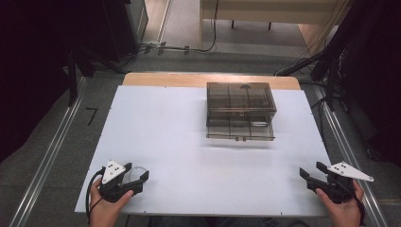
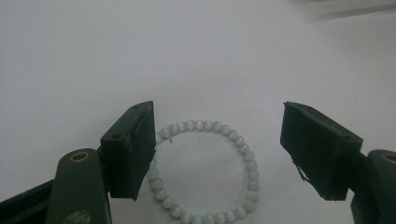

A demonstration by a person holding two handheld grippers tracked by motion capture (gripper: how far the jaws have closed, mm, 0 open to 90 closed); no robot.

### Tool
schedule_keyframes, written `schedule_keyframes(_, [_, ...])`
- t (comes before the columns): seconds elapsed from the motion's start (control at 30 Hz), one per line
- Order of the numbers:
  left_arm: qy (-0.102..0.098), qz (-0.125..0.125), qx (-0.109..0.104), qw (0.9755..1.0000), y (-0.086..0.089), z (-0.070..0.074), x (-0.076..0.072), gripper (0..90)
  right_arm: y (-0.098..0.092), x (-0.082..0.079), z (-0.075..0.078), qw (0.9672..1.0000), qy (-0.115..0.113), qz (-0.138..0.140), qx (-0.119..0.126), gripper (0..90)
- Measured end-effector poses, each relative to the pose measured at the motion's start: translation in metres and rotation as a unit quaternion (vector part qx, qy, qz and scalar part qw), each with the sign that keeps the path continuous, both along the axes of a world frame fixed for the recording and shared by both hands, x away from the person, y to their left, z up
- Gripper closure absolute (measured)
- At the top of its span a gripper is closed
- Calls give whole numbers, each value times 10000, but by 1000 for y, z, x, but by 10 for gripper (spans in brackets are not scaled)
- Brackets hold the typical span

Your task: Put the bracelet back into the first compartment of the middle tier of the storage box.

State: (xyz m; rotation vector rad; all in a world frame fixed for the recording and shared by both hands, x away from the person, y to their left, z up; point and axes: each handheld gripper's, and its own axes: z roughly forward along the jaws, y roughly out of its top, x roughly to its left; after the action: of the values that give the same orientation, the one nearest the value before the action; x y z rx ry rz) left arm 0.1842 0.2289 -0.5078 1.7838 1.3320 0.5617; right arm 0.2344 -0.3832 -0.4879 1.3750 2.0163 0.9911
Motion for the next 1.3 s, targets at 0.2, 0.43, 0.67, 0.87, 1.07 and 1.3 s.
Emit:
schedule_keyframes(0.2, [29, -76, 58, 9999, -3, -1, 0, 290, 0, 0, 0, 10000, 7, -4, -2, 276])
schedule_keyframes(0.43, [49, -177, 146, 9997, -5, -1, 0, 337, 0, 0, 0, 10000, 15, -3, -1, 276])
schedule_keyframes(0.67, [121, -333, 217, 9991, -8, -3, 1, 379, 0, 0, 0, 10000, 21, 1, -9, 276])
schedule_keyframes(0.87, [191, -405, 258, 9987, -10, -4, 1, 425, 0, 0, 0, 10000, 28, -2, -12, 276])
schedule_keyframes(1.07, [184, -414, 341, 9984, -10, -4, 2, 449, 0, 0, -1, 10000, 21, -5, -20, 276])
schedule_keyframes(1.3, [146, -448, 487, 9977, -14, -5, 1, 490, 0, 1, -1, 10000, 19, -14, -23, 277])
